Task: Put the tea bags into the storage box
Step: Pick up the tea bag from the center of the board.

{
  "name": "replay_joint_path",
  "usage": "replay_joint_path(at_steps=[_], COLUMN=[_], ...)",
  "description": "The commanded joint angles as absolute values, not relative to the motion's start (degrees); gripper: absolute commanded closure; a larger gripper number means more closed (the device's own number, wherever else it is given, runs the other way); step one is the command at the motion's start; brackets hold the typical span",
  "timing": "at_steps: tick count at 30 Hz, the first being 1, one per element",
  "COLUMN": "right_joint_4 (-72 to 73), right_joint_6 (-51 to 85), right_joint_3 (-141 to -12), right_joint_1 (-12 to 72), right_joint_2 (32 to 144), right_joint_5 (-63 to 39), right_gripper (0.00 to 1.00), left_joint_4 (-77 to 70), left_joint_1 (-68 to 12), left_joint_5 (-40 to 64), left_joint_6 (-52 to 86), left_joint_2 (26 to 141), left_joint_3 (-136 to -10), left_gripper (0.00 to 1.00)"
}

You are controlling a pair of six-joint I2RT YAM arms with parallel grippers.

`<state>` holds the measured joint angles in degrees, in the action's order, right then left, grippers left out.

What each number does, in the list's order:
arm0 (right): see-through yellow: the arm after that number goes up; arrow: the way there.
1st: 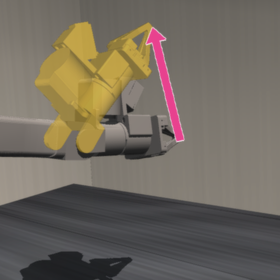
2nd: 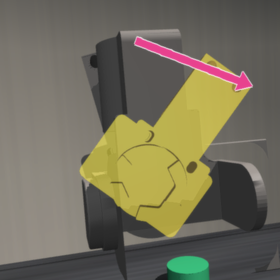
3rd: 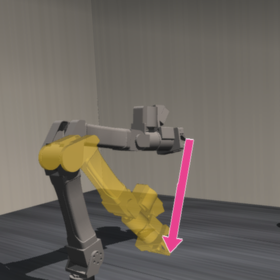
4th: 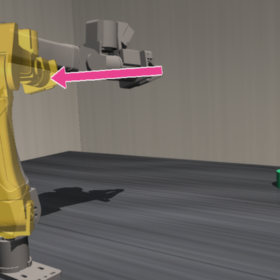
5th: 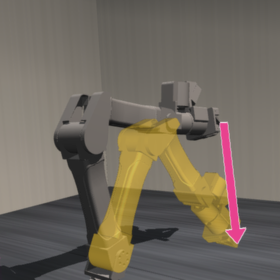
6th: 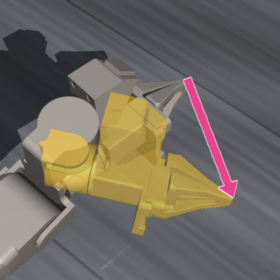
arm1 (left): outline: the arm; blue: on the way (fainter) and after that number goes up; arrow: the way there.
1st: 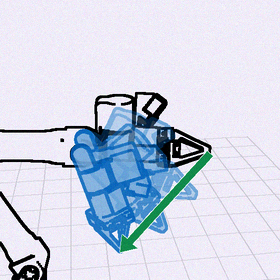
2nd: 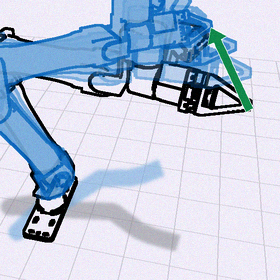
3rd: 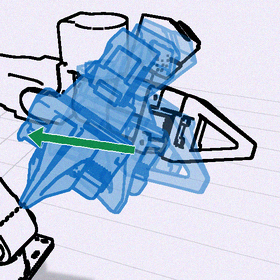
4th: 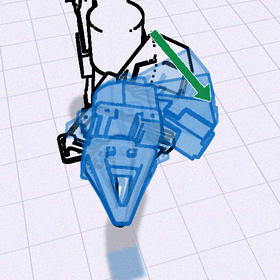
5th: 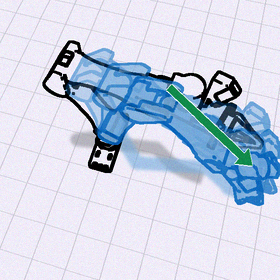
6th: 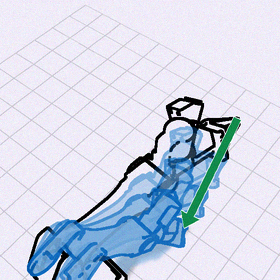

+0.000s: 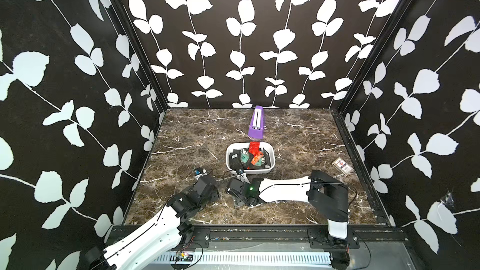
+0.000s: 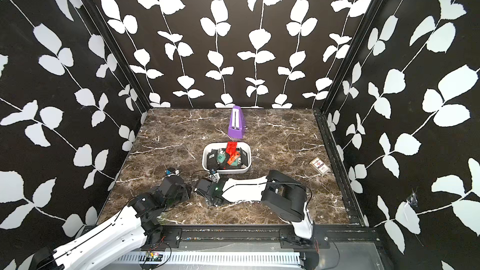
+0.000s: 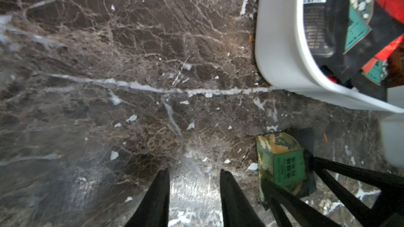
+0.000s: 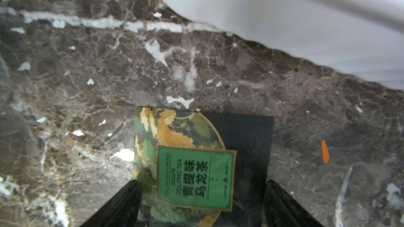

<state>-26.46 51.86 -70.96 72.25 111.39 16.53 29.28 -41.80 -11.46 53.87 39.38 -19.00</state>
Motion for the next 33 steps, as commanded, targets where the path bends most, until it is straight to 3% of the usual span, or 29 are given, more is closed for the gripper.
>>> replay_joint_path(at_steps=[1,13,22,26,30,33], right_joint_4=[-29.8,-28.7,-26.9,-24.8,-22.9,-20.9], right_joint_6=[52.9,54.0,53.9,53.7,51.2,48.4], right_joint_3=[-72.5,-70.8,-69.5,-66.7,-64.1,-62.7], right_joint_1=[73.1,73.4,72.9,72.8,72.6,69.4], right_joint_2=[114.1,111.4,107.7,102.1,92.3,85.7], right_joint_5=[16.5,17.8,19.3,20.2,21.9,20.8], right_gripper=[0.18,0.49,0.79,0.99,1.00,1.00], left_joint_4=[29.3,28.3,28.0,28.5,31.4,29.7], left_joint_1=[-41.5,-41.5,-41.5,-41.5,-41.5,-41.5], left_joint_5=[-10.9,-8.8,-8.3,-8.7,-11.8,-13.4], left_joint_6=[54.7,55.1,54.8,53.0,48.9,45.9], left_joint_2=[39.5,39.6,39.8,39.9,38.5,36.4], left_joint_3=[-17.8,-17.7,-18.4,-19.8,-22.9,-23.6], left_gripper=[0.64,0.64,0.64,0.63,0.60,0.50])
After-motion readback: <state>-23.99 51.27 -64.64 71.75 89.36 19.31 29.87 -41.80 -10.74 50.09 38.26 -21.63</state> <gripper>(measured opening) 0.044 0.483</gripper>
